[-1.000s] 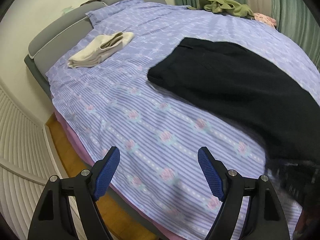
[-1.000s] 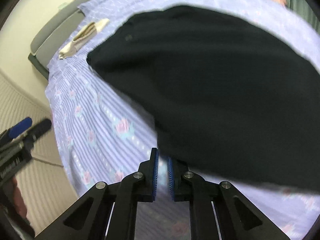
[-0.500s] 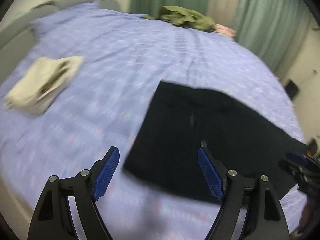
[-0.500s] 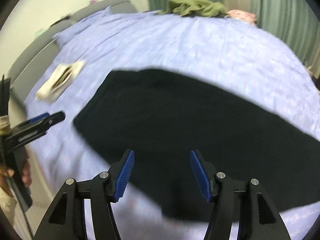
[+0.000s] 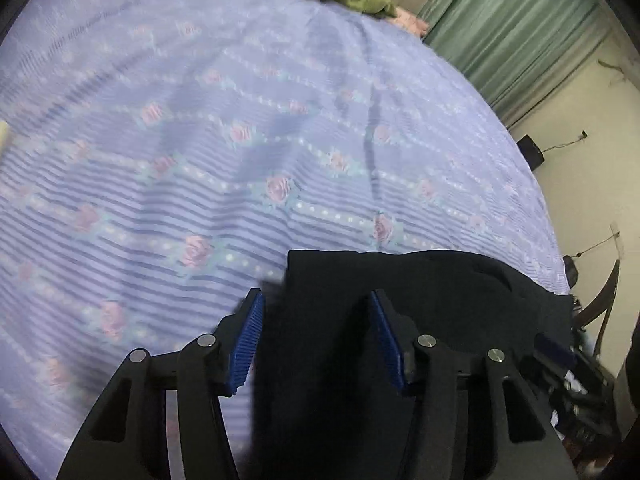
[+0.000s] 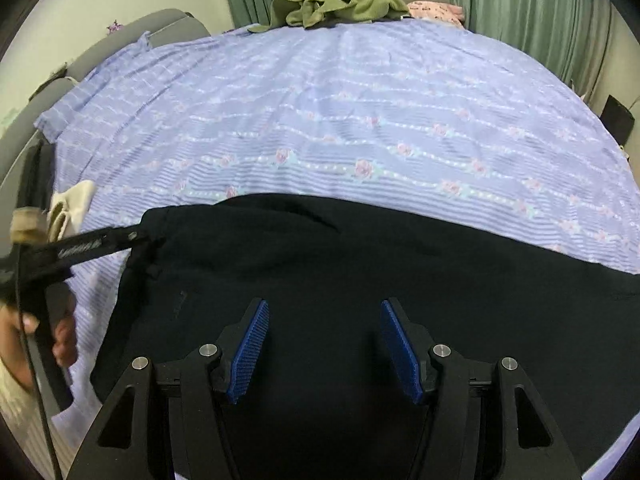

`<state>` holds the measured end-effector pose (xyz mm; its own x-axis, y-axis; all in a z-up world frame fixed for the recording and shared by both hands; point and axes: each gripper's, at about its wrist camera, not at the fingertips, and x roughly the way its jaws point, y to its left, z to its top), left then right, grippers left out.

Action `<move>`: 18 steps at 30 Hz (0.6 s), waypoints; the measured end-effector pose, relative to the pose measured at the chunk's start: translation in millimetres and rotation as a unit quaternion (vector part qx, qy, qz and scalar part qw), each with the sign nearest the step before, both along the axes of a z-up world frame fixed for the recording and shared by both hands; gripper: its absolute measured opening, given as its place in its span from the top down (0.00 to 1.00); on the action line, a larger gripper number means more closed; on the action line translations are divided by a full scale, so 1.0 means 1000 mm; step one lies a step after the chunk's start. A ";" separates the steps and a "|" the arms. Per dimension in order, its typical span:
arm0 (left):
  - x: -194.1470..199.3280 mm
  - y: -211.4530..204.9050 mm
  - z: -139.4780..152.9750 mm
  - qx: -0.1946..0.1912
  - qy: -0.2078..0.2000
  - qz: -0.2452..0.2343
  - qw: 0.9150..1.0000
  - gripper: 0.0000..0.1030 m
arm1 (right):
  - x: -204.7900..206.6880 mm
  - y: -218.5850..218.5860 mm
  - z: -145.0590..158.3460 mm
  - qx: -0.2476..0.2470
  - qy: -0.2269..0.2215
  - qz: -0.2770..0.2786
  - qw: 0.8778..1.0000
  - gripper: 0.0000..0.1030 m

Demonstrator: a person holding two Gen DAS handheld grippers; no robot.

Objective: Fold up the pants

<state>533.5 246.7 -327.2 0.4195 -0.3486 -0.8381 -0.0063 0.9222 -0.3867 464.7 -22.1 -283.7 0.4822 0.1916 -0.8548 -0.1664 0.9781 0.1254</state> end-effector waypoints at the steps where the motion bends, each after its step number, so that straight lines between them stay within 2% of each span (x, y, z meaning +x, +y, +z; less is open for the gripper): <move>1: 0.003 -0.001 -0.006 -0.009 0.009 -0.002 1.000 0.61 | 0.001 -0.001 -0.001 -0.001 0.003 -0.001 1.000 0.42; 2: 0.004 -0.002 -0.010 -0.015 0.016 0.000 1.000 0.61 | 0.002 -0.002 -0.003 0.000 0.006 -0.003 1.000 0.42; 4: 0.003 -0.004 -0.007 -0.008 0.010 0.001 1.000 0.71 | 0.003 -0.001 -0.005 0.004 0.011 -0.006 1.000 0.42; 8: -0.008 -0.012 0.016 0.044 -0.029 -0.005 0.999 0.86 | 0.004 0.000 -0.003 0.015 0.011 -0.006 1.000 0.42; 11: -0.014 -0.005 0.031 0.042 -0.054 0.012 0.998 0.86 | 0.004 0.001 0.005 0.026 0.002 -0.008 1.000 0.42; 15: -0.008 0.002 0.010 0.061 -0.028 0.051 0.996 0.87 | 0.005 0.003 0.012 0.025 -0.013 0.000 1.000 0.42; 17: -0.008 -0.003 0.008 0.082 -0.026 0.052 0.995 0.84 | 0.004 0.000 0.016 0.019 -0.019 0.003 1.000 0.42; 18: -0.009 -0.011 0.015 0.111 -0.032 0.048 0.992 0.76 | 0.002 -0.003 0.019 0.017 -0.024 0.004 1.000 0.42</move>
